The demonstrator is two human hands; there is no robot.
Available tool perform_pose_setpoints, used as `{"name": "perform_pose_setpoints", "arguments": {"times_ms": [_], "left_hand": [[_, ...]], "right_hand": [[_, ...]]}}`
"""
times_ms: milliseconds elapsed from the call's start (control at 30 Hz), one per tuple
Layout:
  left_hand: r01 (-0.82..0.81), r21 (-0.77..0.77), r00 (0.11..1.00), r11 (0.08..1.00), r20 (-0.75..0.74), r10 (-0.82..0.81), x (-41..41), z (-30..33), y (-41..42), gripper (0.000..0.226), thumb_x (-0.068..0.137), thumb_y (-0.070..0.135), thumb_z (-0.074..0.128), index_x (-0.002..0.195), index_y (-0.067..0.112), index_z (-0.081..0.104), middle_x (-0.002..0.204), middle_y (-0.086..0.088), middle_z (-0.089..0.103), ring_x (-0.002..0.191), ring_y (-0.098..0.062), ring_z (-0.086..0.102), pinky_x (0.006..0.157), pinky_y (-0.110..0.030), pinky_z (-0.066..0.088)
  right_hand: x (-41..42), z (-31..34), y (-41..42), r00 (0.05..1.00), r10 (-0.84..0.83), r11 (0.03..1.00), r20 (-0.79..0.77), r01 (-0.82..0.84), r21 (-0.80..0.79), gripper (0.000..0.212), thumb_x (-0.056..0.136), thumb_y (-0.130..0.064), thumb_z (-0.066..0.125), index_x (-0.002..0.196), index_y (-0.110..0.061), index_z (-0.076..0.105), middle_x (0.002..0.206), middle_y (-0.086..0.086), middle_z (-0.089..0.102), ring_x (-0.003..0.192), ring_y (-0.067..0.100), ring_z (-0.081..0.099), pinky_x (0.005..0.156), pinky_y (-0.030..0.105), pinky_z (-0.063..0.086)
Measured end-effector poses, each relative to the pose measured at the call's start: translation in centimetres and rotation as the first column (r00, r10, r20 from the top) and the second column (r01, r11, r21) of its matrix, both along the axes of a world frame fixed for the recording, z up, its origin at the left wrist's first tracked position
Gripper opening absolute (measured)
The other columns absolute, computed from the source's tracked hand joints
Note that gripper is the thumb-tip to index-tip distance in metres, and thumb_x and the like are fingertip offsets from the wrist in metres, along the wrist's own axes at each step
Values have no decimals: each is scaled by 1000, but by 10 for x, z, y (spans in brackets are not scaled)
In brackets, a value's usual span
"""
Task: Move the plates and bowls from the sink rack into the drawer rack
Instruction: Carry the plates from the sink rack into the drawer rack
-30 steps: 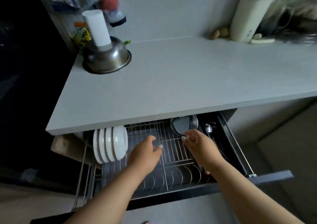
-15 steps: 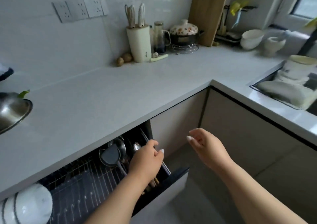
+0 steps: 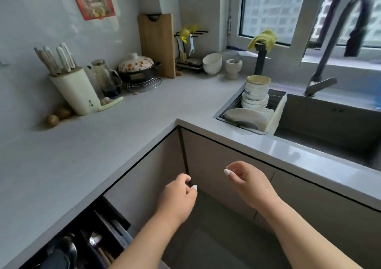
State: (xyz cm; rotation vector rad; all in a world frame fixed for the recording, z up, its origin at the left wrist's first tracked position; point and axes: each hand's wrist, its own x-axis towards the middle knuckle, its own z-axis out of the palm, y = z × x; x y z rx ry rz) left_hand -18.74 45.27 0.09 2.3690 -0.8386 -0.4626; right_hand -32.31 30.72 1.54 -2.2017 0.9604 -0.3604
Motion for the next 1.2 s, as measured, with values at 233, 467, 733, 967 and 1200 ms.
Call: {"name": "perform_pose_setpoints", "arguments": {"times_ms": [233,467,733,967,1200], "left_hand": [[94,8,995,996,-15,-94,15,-17,-80,32,95,37,49,124,24,53,99,14,61,94,-10,56,81,-27,46],[183,-11,982,983,52,-182,61,-22,-175,47,97,40,45,139,18,43,141,1,43,128,-17,42,103,-33,41],[305,229,934,925,116,-337,129,-39,-256,73,99,48,35,153,9,5,162,-9,-1,149,-22,-4,121,-36,0],[344,474,870,811,164,-465,154,-74,-318,88,95,64,17,149,4,-17,157,-15,-23,145,-26,-25,119,-44,-11],[314,531,815,787,276,-510,158,-87,-329,94,89,71,4,143,2,-26,154,-16,-30,142,-27,-30,117,-49,-12]], "right_hand": [[-12,-7,-58,990,-120,993,-79,120,-8,25,93,-47,49,105,-29,62,98,-13,64,89,6,58,72,21,43],[16,-3,-138,958,-273,962,-89,273,-16,20,94,-41,52,98,-26,63,91,-7,67,81,9,59,62,16,41],[77,8,-239,914,-406,912,3,405,-64,23,93,-37,54,100,-19,68,91,-3,68,85,14,61,70,30,47],[135,-10,-333,927,-337,940,-162,321,-119,28,90,-40,59,104,-16,68,101,-1,68,94,18,62,80,33,51],[168,-46,-379,799,-141,989,-585,89,-117,30,86,-53,57,83,-24,67,81,-7,65,86,18,59,81,31,42]]}}
